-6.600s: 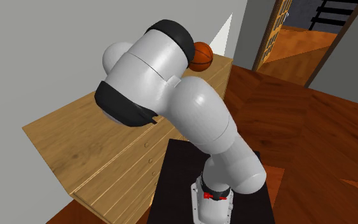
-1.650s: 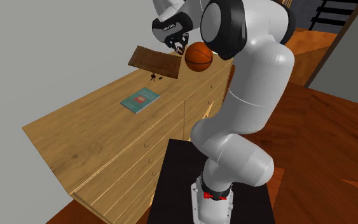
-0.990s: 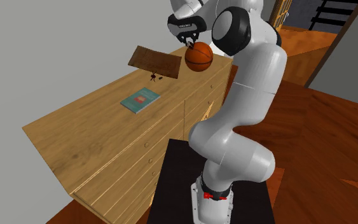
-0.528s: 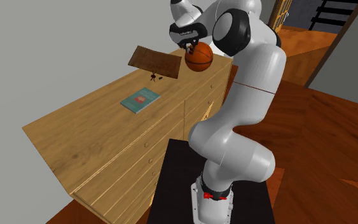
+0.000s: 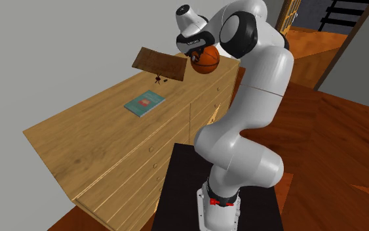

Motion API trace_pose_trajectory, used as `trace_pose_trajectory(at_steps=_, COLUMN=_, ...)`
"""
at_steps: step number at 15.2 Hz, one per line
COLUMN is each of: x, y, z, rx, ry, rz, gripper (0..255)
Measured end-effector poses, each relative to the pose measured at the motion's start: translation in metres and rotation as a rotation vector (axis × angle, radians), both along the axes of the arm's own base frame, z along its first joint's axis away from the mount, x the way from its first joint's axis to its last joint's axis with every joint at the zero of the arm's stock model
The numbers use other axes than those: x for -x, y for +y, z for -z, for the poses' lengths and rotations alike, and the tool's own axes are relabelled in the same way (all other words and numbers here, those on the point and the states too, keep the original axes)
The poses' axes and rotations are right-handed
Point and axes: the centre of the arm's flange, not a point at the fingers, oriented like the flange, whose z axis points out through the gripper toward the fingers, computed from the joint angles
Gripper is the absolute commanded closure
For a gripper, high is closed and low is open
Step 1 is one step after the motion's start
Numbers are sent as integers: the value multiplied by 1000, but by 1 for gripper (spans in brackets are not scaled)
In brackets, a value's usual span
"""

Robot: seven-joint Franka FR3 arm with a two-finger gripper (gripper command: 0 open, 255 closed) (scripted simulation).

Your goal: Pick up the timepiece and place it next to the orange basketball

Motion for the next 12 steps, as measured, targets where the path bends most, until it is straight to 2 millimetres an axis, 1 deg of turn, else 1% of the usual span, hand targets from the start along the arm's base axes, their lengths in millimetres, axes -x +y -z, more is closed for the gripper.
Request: trace_pose_trajectory(at_steps=12, x=0, y=0, z=64, rx=0, ry=0, rz=0, gripper=255)
